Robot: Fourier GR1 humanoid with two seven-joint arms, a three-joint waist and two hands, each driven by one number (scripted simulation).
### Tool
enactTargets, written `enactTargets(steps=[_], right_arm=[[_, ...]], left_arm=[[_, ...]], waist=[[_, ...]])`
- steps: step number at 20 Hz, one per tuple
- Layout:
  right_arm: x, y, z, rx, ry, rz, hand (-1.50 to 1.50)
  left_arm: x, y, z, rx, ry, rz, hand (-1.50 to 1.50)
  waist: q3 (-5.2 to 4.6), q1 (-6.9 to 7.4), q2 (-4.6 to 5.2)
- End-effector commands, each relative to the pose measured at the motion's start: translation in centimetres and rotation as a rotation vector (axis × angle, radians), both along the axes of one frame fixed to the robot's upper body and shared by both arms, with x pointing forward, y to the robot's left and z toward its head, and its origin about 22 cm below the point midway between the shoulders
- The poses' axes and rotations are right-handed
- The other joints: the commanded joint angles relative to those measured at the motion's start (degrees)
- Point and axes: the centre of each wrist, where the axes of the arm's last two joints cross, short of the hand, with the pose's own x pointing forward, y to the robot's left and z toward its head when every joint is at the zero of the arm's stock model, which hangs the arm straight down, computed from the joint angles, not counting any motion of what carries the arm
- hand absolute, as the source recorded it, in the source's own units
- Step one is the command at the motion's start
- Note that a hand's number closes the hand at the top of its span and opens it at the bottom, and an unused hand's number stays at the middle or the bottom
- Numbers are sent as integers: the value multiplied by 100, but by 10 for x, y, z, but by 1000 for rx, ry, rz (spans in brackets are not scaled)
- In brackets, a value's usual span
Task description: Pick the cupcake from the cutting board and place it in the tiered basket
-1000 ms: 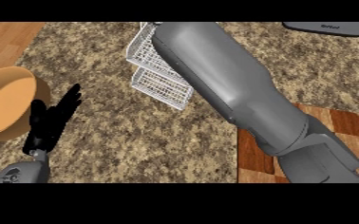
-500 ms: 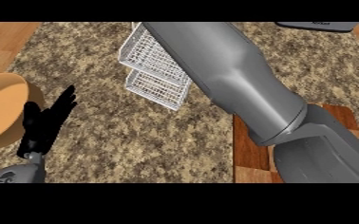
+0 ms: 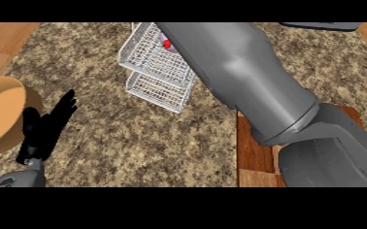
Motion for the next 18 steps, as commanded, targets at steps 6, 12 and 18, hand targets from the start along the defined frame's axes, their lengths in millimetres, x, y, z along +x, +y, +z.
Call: enactTargets(steps=[6, 12, 18], right_arm=[[13, -17, -12, 154, 334, -211, -150], [19, -26, -29, 275, 324, -337, -150], [12, -17, -1, 365, 137, -207, -150]], left_arm=[[-3, 2, 0, 6, 1, 0, 0], [-5, 9, -4, 12, 3, 25, 0], [-14, 18, 0, -7, 7, 43, 0]], waist=[[3, -3, -30], [8, -140, -39], [16, -193, -50]])
